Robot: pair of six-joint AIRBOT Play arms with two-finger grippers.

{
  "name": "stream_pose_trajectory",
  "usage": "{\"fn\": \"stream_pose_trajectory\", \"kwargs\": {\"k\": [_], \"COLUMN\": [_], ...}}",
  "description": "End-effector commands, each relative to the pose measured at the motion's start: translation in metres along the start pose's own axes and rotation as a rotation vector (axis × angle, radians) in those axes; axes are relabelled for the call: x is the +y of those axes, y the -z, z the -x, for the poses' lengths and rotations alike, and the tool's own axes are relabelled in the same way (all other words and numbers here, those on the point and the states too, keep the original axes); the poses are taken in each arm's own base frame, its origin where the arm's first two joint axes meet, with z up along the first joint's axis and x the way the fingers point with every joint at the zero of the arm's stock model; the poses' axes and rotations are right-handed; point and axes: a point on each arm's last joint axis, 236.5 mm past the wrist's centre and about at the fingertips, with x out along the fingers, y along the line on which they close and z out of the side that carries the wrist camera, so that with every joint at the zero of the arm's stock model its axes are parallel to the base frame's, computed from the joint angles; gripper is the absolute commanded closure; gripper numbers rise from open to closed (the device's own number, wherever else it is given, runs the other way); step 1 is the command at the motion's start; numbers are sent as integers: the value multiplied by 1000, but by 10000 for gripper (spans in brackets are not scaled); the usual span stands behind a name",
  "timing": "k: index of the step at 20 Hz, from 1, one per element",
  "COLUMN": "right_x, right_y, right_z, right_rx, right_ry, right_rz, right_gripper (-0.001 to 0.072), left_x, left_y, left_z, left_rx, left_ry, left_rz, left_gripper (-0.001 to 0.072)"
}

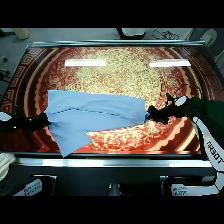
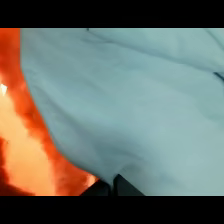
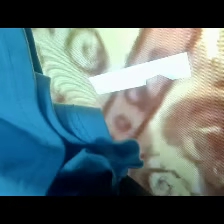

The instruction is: Fold the shirts.

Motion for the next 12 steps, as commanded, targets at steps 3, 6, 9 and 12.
{"fn": "stream_pose_trajectory", "kwargs": {"k": [3, 6, 9, 12], "right_x": [53, 139, 178, 173], "right_y": [-29, -36, 70, 169], "right_z": [112, 336, 581, 657], "right_rx": [-208, -781, -1476, -1732], "right_ry": [10, 8, -62, -149], "right_rz": [332, 560, 595, 620], "right_gripper": [689, 689, 689, 689], "left_x": [-91, -232, -306, -317], "left_y": [-58, -65, 35, 114], "left_z": [120, 352, 586, 647], "left_rx": [-303, -856, -1447, -1548], "left_ry": [99, 289, 456, 554], "left_rz": [-303, -578, -744, -777], "left_gripper": [686, 686, 686, 686]}}
